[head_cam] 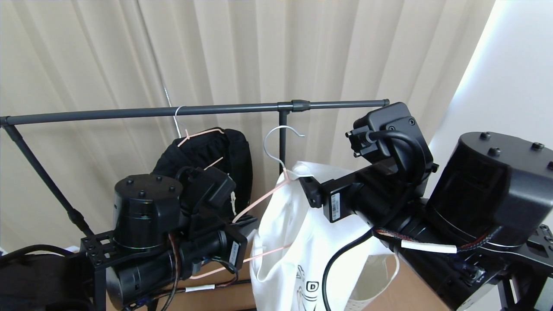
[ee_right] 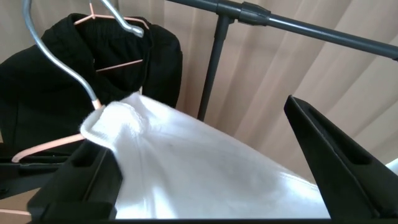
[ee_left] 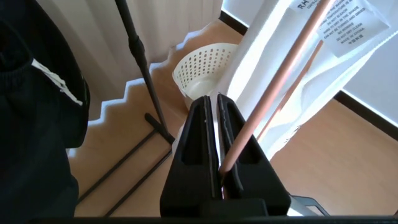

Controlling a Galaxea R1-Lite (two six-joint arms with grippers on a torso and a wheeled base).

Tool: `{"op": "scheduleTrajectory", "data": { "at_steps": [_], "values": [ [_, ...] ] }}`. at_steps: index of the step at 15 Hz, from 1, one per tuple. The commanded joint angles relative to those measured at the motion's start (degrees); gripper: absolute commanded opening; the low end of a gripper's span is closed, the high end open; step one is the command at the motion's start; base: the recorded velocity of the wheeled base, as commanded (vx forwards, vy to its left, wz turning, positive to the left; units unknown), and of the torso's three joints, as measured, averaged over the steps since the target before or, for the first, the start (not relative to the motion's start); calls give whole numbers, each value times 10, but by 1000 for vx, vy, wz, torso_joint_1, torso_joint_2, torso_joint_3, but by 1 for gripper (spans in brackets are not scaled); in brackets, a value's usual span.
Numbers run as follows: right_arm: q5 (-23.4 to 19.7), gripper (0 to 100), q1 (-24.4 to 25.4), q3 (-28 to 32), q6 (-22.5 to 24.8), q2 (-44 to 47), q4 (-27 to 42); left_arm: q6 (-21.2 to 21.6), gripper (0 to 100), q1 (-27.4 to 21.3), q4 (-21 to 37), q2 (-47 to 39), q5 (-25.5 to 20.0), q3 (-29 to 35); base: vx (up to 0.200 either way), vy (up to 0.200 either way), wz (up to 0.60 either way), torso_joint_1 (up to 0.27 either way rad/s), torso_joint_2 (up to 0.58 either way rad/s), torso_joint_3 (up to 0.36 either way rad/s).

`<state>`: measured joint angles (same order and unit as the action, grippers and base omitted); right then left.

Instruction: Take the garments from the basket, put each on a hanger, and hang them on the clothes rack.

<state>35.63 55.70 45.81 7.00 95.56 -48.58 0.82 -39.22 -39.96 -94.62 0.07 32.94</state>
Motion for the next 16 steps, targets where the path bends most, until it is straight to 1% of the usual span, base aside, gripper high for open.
{"op": "scheduleTrajectory", "data": {
  "at_steps": [1,8,13,16],
  "values": [
    [1,100,0,0,0,2,0,-6,0,2,-16,-18,2,-2,0,0,0,0,0,0],
    [0,100,0,-1,0,6,0,-13,0,27,-25,-18,2,4,0,0,0,0,0,0],
    [0,100,0,-2,0,6,0,-19,0,34,-64,-16,1,7,0,0,0,0,0,0],
    [0,100,0,-2,0,7,0,-20,0,37,-65,-14,0,6,0,0,0,0,0,0]
  ]
}}
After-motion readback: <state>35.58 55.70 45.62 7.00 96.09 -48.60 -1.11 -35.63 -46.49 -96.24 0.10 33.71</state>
